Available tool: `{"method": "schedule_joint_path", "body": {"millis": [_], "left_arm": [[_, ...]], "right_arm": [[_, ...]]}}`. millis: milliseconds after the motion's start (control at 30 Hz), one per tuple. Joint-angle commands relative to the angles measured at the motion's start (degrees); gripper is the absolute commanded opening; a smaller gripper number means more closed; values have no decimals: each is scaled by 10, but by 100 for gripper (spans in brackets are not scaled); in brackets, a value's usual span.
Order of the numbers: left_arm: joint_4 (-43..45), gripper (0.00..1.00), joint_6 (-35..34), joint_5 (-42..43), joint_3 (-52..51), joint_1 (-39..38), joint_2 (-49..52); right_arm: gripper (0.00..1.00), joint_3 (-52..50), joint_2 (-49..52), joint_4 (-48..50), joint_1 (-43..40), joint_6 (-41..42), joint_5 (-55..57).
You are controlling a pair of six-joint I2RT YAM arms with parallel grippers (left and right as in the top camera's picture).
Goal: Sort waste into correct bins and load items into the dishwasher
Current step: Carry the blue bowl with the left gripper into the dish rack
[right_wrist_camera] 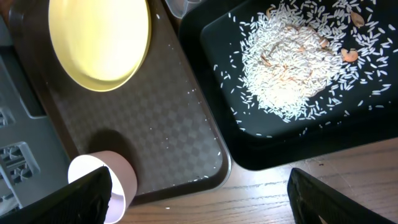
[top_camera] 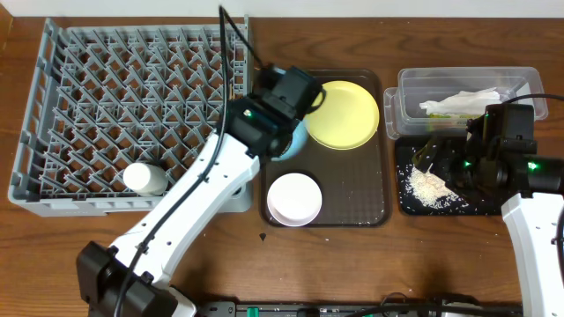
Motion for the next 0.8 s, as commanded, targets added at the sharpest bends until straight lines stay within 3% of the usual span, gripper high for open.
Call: {"method": "schedule_joint_path", "body": {"millis": [0, 300, 433, 767], "left_arm": [[-5, 7, 3, -262, -17, 31, 19], [7, 8, -4, -339, -52, 122, 40], [33, 7, -4, -332, -70, 153, 49], [157, 7, -4, -362, -176, 173, 64]], "right_arm": [[88, 6, -1, 0, 2, -5, 1], [89, 6, -1, 0, 2, -5, 1], [89, 6, -1, 0, 2, -5, 1], [89, 6, -1, 0, 2, -5, 1]]}}
